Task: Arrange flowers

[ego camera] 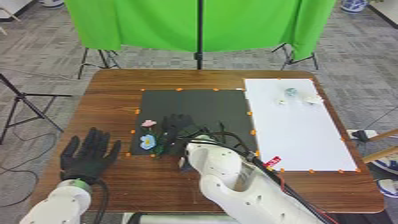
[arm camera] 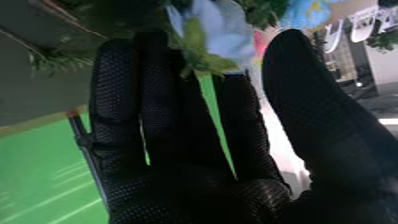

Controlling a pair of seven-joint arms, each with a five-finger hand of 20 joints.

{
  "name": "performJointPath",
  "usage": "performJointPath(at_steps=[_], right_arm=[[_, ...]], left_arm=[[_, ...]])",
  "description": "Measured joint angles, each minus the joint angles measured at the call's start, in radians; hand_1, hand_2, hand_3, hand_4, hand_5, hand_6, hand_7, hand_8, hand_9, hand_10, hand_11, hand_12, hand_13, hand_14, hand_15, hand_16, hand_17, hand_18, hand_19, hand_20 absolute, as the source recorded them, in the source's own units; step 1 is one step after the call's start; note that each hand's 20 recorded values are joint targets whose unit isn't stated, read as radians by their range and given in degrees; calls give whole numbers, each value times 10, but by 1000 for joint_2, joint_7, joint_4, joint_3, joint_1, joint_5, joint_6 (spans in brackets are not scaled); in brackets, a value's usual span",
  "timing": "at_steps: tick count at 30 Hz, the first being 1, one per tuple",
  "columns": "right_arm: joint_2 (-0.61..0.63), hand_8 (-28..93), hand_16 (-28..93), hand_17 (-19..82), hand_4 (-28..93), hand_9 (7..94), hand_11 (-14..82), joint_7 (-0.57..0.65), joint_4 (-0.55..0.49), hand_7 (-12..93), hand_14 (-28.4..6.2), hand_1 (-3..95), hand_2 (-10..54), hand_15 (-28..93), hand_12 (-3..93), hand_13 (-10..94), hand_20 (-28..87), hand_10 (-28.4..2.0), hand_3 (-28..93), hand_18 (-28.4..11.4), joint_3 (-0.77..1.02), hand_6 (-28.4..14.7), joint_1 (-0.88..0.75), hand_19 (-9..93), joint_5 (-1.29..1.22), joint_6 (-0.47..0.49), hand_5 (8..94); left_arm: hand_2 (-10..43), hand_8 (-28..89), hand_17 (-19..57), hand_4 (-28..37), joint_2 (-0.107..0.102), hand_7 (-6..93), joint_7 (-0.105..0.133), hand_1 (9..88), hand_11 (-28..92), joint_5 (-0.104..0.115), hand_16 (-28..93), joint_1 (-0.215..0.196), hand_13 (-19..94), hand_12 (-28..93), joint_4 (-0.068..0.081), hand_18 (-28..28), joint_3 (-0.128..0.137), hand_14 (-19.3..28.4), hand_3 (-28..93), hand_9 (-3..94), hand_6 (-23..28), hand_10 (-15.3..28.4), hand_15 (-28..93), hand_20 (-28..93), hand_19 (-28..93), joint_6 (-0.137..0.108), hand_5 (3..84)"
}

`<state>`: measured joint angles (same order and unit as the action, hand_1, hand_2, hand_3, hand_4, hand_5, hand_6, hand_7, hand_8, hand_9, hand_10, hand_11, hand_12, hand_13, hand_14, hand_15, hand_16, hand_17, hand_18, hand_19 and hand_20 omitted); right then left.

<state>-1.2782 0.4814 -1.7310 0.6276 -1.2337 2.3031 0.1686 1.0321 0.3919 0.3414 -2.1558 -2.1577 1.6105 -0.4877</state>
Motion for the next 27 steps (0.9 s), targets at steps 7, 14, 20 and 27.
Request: performJointPath(at_steps=[7,14,20,27], right_arm=[[3,-106,153,250,-271,504,177,15,-28,209,-186,354,-49,491,185,445,210,-218,732,-229,1,-77,1,691,-19,-42,511],[4,-97,138,242,-264,486,168,41,-43,188,-194,344,-33,494,182,426,193,-227,734,-234,29,-85,0,695,-35,-67,499],[8,-93,133,235,-244,473,161,68,-48,179,-201,351,-31,496,183,408,183,-231,742,-235,140,-88,-12,697,-53,-75,494],[89,-106,113,196,-262,419,148,178,1,190,-198,422,-88,457,167,338,158,-214,783,-231,266,-78,28,668,-74,-213,467]], left_arm=[[181,-170,-34,-283,1,370,0,279,392,-11,-67,-9,320,149,0,152,-2,146,760,461,62,149,580,227,449,-3,484],[181,-170,-35,-283,8,370,-1,279,393,-17,-67,-12,322,148,-1,152,-1,147,758,460,62,150,581,227,449,-3,484],[181,-169,-35,-283,21,369,1,280,394,-19,-65,-15,332,149,-1,153,4,150,756,464,62,149,581,226,448,1,487],[181,-168,-35,-283,33,367,24,280,396,-19,-64,-40,334,150,-13,154,11,150,756,467,62,149,580,227,447,13,489]])
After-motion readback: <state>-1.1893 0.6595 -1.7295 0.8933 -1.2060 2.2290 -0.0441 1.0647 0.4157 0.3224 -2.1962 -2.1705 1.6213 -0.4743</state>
